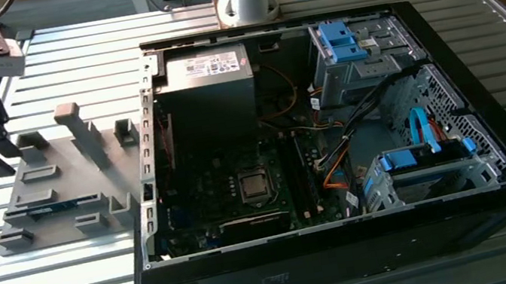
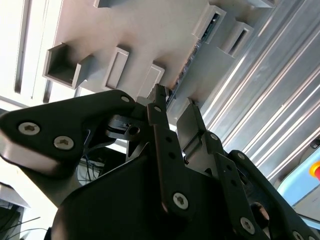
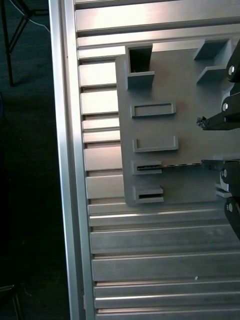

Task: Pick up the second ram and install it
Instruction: 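Pick up the second ram and move it above second insertion slot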

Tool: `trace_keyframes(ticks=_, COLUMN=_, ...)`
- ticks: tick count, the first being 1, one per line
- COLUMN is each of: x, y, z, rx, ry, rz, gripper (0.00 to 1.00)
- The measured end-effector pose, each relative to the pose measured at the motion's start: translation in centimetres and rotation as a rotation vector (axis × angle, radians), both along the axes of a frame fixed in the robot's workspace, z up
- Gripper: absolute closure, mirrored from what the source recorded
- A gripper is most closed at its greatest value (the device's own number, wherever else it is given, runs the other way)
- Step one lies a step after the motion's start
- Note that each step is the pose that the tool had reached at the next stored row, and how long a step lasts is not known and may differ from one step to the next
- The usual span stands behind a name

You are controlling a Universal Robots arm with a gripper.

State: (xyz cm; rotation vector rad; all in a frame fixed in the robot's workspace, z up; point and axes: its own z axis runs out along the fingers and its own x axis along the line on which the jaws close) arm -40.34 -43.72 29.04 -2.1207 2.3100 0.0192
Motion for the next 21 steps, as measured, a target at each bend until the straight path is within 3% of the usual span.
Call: trace_keyframes(ticks=21, x=0.0, y=-0.30, z=-1.36, rx=-0.0006, ry=0.0000, rz=0.000, gripper=0.63)
